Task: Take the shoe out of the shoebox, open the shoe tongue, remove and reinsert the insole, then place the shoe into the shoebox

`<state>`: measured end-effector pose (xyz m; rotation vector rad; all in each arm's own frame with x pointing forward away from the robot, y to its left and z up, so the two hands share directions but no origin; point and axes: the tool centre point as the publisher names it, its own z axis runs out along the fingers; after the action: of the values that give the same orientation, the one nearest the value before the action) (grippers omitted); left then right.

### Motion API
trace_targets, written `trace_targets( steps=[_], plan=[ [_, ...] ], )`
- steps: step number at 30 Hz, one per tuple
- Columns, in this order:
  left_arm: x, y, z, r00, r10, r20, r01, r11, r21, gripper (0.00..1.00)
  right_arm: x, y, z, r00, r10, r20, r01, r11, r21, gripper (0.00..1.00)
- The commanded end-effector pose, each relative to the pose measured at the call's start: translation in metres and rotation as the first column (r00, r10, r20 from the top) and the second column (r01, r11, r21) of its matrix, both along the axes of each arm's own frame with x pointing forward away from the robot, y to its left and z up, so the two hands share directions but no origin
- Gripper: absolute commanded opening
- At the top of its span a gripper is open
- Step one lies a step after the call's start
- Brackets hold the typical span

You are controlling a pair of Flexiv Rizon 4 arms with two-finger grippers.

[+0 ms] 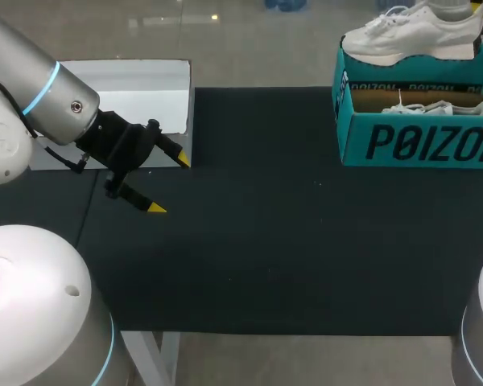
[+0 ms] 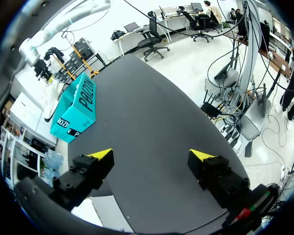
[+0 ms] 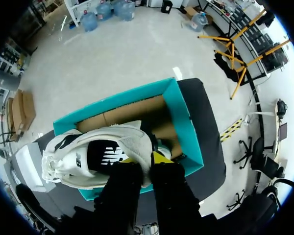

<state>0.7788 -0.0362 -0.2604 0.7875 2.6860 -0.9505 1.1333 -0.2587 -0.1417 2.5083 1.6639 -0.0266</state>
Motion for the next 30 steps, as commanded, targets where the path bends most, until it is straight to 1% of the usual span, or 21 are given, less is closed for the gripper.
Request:
trace_targets(
  steps=[1, 4, 7, 11, 13, 16, 19, 25, 30],
  plan=[
    [0.001, -0.001, 0.000, 1.000, 0.000, -0.001, 0.000, 1.000, 0.004, 1.00, -0.009, 0.001, 0.002, 1.000, -0.005, 0.008, 0.005, 1.000, -0.014, 0.00],
    [0.001, -0.001, 0.000, 1.000, 0.000, -0.001, 0.000, 1.000, 0.004, 1.00, -0.010, -0.002, 0.002, 1.000, -0.013, 0.012, 0.013, 1.000, -0.013, 0.00],
    [0.001, -0.001, 0.000, 1.000, 0.000, -0.001, 0.000, 1.000, 0.004, 1.00, -0.009, -0.006, -0.003, 1.000, -0.022, 0.022, 0.022, 1.000, -0.015, 0.00],
    [0.001, -0.001, 0.000, 1.000, 0.000, -0.001, 0.000, 1.000, 0.004, 1.00, -0.008, -0.014, -0.017, 0.999, -0.042, 0.017, 0.042, 0.999, -0.013, 0.00],
    [0.001, -0.001, 0.000, 1.000, 0.000, -0.001, 0.000, 1.000, 0.004, 1.00, -0.007, -0.019, -0.026, 0.998, -0.053, 0.034, 0.053, 0.999, -0.003, 0.00],
    [0.001, -0.001, 0.000, 1.000, 0.000, -0.001, 0.000, 1.000, 0.004, 1.00, -0.005, -0.029, -0.040, 0.995, -0.090, 0.052, 0.091, 0.996, -0.011, 0.00],
    [0.001, -0.001, 0.000, 1.000, 0.000, -0.001, 0.000, 1.000, 0.004, 1.00, -0.002, -0.035, -0.050, 0.992, -0.110, 0.066, 0.112, 0.993, -0.024, 0.00],
    [0.001, -0.001, 0.000, 1.000, 0.000, -0.001, 0.000, 1.000, 0.004, 1.00, 0.005, -0.043, -0.070, 0.990, -0.115, 0.080, 0.117, 0.993, -0.029, 0.00],
    [0.001, -0.001, 0.000, 1.000, 0.000, -0.001, 0.000, 1.000, 0.004, 1.00, 0.007, -0.047, -0.084, 0.990, -0.115, 0.080, 0.118, 0.992, -0.032, 0.00]
  ],
)
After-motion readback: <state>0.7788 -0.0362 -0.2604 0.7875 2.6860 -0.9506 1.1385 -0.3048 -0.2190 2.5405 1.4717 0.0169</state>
